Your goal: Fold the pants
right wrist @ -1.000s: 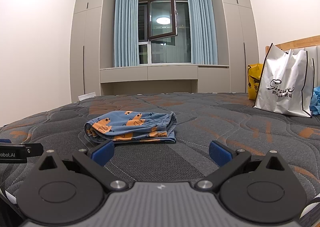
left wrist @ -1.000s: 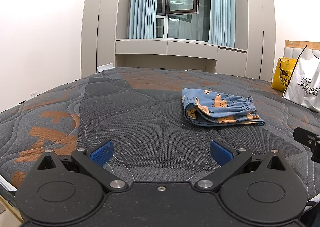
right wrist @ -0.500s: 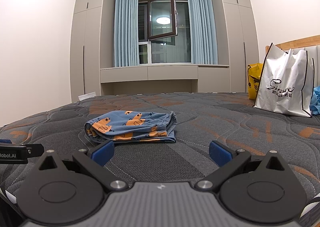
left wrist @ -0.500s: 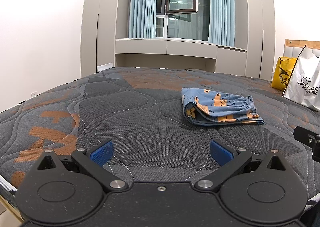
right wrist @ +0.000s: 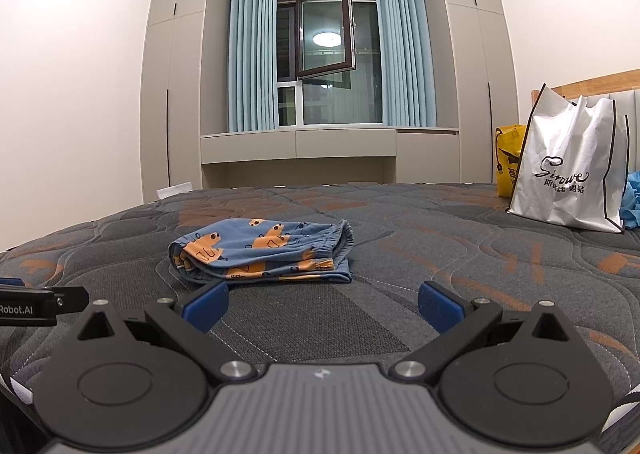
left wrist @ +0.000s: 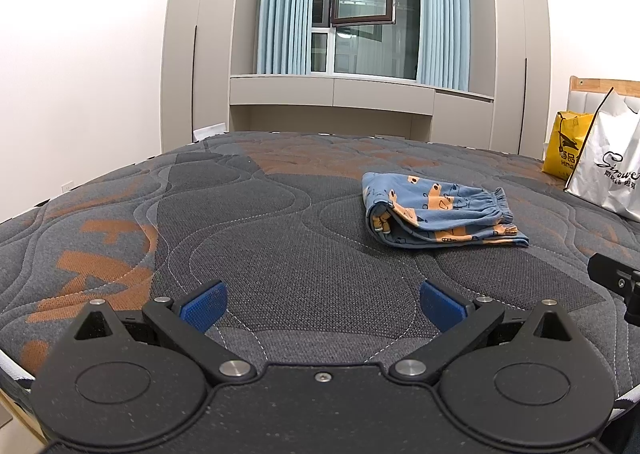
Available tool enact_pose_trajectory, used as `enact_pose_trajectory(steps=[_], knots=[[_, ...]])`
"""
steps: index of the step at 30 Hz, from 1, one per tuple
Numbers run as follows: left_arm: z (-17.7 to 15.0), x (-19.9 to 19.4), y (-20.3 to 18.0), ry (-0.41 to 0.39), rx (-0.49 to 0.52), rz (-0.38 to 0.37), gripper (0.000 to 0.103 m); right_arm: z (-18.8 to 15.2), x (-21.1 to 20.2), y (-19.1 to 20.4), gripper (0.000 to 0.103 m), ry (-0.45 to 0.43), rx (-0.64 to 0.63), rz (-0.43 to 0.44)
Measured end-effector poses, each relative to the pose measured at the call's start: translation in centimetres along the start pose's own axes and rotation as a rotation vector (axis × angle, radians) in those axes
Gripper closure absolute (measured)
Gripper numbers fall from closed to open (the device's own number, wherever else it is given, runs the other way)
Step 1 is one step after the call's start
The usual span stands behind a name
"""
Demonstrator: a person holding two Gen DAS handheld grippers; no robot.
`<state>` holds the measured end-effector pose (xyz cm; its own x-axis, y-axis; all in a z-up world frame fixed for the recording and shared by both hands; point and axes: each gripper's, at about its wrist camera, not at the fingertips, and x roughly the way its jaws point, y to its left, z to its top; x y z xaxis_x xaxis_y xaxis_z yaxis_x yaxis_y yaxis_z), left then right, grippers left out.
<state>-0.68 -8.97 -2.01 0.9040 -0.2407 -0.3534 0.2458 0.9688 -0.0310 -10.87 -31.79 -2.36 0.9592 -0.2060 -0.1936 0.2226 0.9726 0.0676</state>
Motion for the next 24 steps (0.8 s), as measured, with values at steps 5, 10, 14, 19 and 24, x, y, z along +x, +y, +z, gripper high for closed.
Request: enact_pose_trajectory(steps=[5, 10, 14, 19, 24], knots=[[-0.06, -0.19, 0.19, -0.007, -0.006, -0.008, 0.001, -0.01, -0.01, -0.03, 0.0, -0.001, 0.001, -0.001], [0.12, -0.35, 0.32, -0.012, -0.006, -0.012, 0.001, 0.0, -0.07, -0.06, 0.0, -0.001, 0.003, -0.002], [0.17, -0.48, 0.34, -0.014, -0.004, -0.014, 0.001, 0.0, -0.07, -0.05, 0.0, 0.0, 0.002, -0.002], [0.24, -0.58, 0.4, -0.015, -0.001, -0.023, 0.001, -0.03, -0.06, -0.03, 0.0, 0.001, 0.003, -0.002], [0.23, -0.48, 0.33, -0.011, 0.002, -0.023, 0.001, -0.11, -0.07, -0.08, 0.0, 0.003, 0.005, -0.003]])
